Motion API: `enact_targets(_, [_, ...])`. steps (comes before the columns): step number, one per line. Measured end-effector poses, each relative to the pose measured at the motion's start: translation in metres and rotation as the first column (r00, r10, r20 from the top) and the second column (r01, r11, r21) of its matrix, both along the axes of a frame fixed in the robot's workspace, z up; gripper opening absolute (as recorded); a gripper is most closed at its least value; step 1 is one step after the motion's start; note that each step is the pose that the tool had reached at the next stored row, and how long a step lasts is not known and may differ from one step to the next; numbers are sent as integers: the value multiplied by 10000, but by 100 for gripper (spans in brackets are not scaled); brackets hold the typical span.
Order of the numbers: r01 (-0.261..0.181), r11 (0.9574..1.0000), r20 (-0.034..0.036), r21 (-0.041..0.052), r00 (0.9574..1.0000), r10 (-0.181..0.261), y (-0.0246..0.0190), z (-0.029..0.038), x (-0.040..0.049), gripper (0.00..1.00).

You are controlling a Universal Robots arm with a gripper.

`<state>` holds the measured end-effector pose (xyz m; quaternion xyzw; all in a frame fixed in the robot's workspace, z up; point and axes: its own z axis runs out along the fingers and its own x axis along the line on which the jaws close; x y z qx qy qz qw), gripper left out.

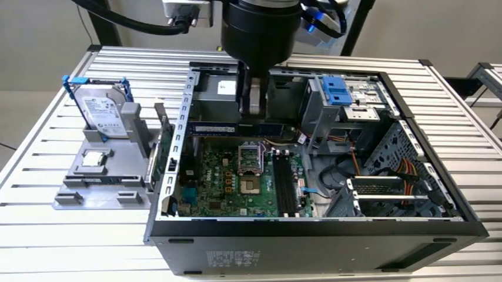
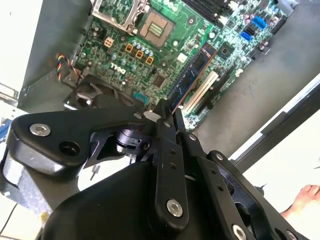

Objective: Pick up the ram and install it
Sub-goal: 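Pick up the ram and move it above insertion slot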

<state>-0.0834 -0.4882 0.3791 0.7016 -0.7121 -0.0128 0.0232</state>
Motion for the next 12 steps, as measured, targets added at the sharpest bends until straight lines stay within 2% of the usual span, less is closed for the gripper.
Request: enact_targets(12, [0, 10000, -1, 0, 10000, 0, 0, 0, 208, 0])
